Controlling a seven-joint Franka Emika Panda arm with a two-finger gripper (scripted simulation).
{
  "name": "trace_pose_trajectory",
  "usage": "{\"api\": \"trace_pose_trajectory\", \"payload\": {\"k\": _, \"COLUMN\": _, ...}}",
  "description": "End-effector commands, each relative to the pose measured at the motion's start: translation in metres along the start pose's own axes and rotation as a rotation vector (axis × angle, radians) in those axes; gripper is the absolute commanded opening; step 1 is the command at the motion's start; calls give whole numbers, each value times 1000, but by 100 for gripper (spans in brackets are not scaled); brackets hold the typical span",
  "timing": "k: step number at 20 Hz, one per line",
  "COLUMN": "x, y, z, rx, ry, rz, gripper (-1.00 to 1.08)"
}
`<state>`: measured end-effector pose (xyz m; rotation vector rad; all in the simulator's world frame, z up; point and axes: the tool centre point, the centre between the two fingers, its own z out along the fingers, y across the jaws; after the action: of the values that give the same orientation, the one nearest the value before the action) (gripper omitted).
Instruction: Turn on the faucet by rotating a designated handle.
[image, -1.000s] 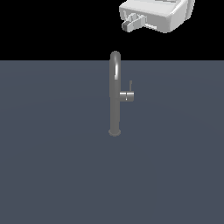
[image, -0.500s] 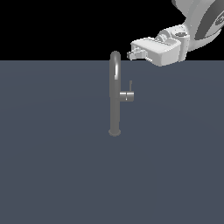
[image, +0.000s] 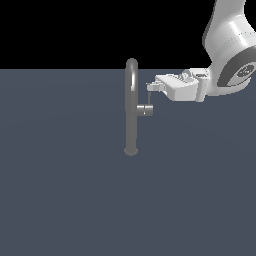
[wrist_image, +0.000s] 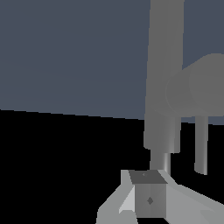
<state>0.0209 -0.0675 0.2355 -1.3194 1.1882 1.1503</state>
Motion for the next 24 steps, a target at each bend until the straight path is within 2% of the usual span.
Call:
{"api": "trace_pose_trajectory", "payload": {"k": 1, "x": 10, "y": 0, "z": 1, "rx": 31, "ry": -30, "rz": 30, "gripper": -100}}
{"api": "trace_pose_trajectory", "payload": {"k": 8, "x": 24, "y": 0, "z": 4, "rx": 69, "ry": -66, "rz": 68, "gripper": -100}}
{"api": "trace_pose_trajectory", "payload": {"k": 13, "x": 24, "y": 0, "z": 4, "rx": 69, "ry": -66, "rz": 69, "gripper": -100}}
{"api": "trace_pose_trajectory", "payload": {"k": 24, "x": 11, "y": 21, "z": 5, "rx": 70, "ry": -67, "rz": 68, "gripper": -100}}
